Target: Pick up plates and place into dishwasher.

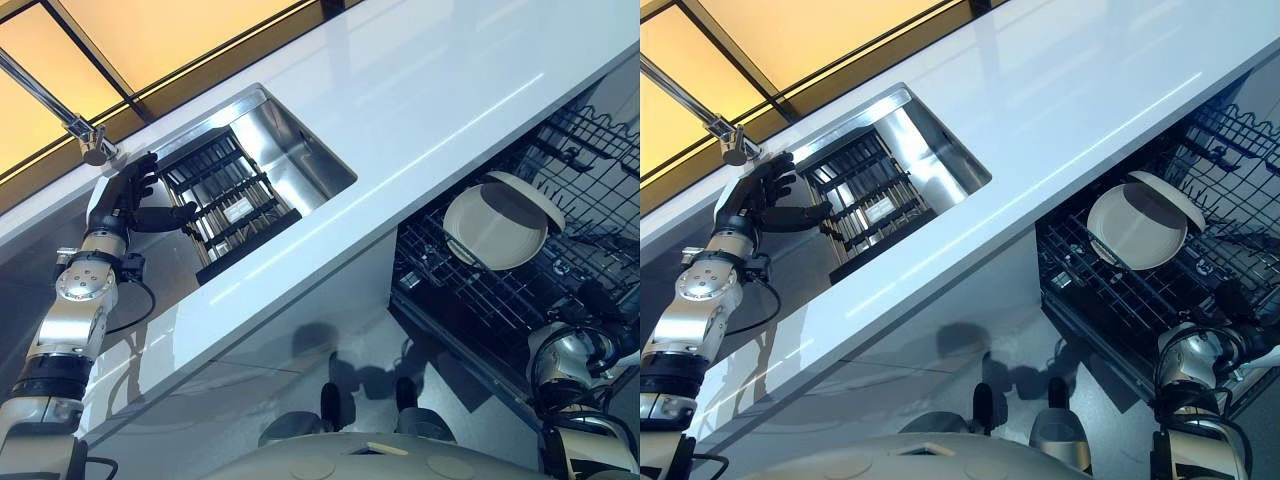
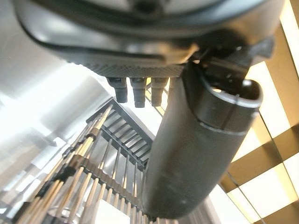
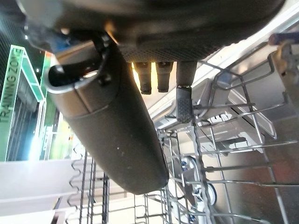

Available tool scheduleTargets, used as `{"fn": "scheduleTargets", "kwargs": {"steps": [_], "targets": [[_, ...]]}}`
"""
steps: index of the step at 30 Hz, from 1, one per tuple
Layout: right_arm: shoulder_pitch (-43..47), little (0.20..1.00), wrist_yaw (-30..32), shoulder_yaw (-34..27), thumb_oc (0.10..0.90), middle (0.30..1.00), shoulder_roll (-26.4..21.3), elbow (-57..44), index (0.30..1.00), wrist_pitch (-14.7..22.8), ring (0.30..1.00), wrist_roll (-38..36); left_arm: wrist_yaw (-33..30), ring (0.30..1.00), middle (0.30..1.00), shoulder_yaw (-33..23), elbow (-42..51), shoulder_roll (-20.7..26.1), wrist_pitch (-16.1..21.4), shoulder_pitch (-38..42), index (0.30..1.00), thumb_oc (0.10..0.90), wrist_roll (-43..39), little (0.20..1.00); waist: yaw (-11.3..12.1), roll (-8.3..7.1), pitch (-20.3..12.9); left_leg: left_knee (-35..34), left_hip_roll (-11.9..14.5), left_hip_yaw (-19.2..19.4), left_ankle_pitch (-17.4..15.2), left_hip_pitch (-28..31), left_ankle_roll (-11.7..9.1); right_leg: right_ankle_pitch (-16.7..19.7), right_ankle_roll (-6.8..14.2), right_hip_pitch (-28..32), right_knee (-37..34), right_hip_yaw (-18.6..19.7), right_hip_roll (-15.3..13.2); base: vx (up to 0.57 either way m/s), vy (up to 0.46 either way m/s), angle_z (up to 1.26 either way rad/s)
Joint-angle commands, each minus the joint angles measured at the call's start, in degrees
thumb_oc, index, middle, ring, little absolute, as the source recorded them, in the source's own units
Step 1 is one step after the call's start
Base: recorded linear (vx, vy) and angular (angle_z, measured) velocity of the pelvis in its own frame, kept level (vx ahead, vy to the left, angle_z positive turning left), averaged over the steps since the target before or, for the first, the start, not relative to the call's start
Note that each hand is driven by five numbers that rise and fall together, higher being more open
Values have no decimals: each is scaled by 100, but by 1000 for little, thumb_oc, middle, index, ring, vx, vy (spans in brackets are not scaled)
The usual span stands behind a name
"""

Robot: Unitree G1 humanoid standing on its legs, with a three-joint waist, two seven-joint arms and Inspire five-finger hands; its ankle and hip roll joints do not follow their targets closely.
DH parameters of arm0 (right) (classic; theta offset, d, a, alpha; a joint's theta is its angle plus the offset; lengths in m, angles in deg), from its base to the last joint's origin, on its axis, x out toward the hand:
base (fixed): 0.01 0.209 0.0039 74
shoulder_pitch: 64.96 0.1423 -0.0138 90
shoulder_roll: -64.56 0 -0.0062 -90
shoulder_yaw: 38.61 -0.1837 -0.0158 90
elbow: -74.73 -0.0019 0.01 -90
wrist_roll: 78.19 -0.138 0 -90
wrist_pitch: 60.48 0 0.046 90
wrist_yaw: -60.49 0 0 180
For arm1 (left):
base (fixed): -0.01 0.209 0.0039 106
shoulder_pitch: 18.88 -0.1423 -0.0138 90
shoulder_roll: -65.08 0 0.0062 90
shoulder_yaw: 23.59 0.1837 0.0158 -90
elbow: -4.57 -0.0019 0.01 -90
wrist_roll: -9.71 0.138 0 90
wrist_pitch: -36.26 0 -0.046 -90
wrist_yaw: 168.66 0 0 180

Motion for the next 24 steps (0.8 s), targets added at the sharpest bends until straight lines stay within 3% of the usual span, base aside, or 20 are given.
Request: {"fn": "scheduleTargets", "kwargs": {"steps": [1,6,10,14,20,24], "targets": [[162,900,-136,84,800,900,-271,-49,900,232,900,18,-351,900,900,-445,134,572,520,553,900,800,-153,900,-31,-272,-66,137,-435,146,-99,-280,155,-186,8,-206,415,187,-4,0,0,0],[138,900,-1050,151,800,900,-227,-47,900,-104,900,-514,-270,900,900,-468,177,583,458,612,900,800,-99,900,-25,-339,-2,168,-432,157,-104,-313,159,-195,-6,-216,436,162,8,4,-19,0],[120,900,-2446,236,800,900,-221,29,900,-410,900,-1680,-184,900,900,-514,166,641,408,674,900,800,-64,900,-7,-424,16,142,-419,148,-142,-289,153,-264,-18,-189,453,114,28,19,-38,-2],[127,900,-4272,291,800,900,-132,-11,900,-1056,900,-2944,-102,900,900,-506,102,687,432,755,900,800,-27,900,17,-531,47,135,-398,134,-151,-283,147,-237,-17,-169,425,73,39,-3,-54,-5],[22,900,-6397,757,800,900,42,-746,900,-2230,900,-3865,-80,900,900,-453,-1,677,501,849,900,800,57,900,29,-707,50,124,-372,152,-175,-242,134,-193,14,-90,334,0,47,-1,-44,-3],[274,900,-6769,1114,800,900,54,-1310,900,-2664,900,-4394,-147,900,900,-275,-75,585,516,955,900,800,138,900,76,-791,-12,135,-374,152,-198,-204,131,-170,35,-10,249,-37,52,30,-22,-17]]}}
